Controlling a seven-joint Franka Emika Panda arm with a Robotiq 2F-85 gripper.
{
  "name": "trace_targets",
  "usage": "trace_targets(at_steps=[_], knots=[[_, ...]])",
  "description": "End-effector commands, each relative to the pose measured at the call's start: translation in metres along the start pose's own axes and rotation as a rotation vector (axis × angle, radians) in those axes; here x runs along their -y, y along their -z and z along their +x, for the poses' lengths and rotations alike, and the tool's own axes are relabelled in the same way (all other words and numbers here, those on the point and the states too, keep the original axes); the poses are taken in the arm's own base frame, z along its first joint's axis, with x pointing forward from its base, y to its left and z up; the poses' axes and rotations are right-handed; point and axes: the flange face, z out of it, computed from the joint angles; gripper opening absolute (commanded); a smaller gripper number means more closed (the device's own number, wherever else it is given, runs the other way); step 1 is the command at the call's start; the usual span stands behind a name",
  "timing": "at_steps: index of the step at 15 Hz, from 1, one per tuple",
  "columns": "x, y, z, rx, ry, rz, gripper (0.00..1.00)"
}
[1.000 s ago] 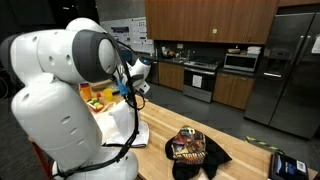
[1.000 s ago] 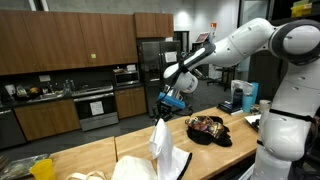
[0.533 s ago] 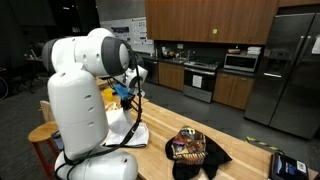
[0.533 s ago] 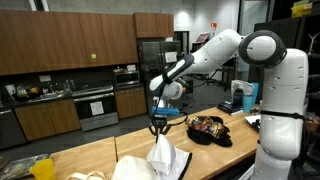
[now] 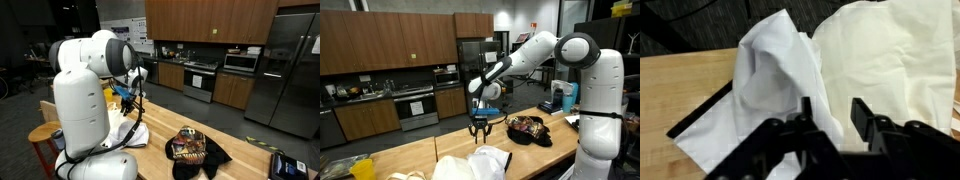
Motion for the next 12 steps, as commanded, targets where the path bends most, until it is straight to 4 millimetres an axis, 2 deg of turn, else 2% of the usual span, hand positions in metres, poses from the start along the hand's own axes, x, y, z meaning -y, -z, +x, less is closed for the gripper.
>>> trace_targets(at_steps=[1, 4, 6, 9, 10, 12], knots=[[-0.026, 0.02, 0.001, -0.127, -0.007, -0.042, 0.78], [-0.074, 0.06, -0.001, -0.293, -0.027, 0.011, 0.97], [-0.11, 0.078, -0.002, -0.361, 0.005, -0.008, 1.0], [-0.18, 0.077, -0.019, -0.161, 0.137, -0.098, 1.0], [-0.144, 0.078, 0.0, -0.206, 0.079, -0.065, 1.0], [-0.175, 0.079, -0.009, -0.164, 0.108, -0.081, 1.0]])
